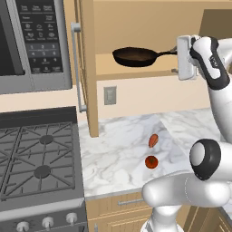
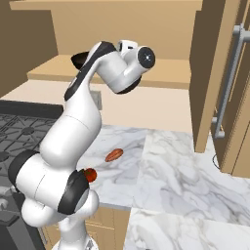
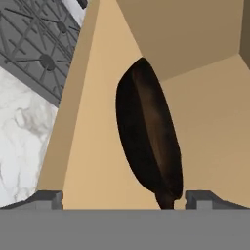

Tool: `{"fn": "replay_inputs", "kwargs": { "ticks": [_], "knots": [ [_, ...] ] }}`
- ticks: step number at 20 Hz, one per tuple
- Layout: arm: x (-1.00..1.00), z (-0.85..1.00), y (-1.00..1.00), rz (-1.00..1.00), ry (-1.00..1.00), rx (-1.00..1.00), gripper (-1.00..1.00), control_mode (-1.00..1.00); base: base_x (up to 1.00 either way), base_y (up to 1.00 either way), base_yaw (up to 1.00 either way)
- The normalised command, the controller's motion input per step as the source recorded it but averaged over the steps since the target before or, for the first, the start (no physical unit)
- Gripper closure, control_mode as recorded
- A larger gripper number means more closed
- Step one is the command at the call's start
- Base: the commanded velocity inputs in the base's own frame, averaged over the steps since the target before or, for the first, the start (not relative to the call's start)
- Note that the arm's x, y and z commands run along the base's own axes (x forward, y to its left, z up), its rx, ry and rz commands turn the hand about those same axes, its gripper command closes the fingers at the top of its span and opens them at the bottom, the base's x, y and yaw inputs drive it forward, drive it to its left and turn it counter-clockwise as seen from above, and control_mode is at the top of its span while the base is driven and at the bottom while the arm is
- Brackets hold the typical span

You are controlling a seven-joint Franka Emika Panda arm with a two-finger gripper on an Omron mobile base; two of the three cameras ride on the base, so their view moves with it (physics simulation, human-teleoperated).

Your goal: Pick the pan from the cabinet and place it on the stove. Then turn on the stove burner for the pan.

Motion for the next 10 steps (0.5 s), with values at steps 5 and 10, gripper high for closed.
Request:
{"fn": "replay_inputs", "kwargs": {
  "ticks": [5, 10],
  "knots": [
    [0.00, 0.06, 0.00, 0.00, -0.13, 0.00, -1.00, -1.00, 0.00, 0.00, 0.00],
    [0.01, 0.01, 0.00, 0.00, -0.10, -0.01, -1.00, -1.00, 0.00, 0.00, 0.00]
  ]
}}
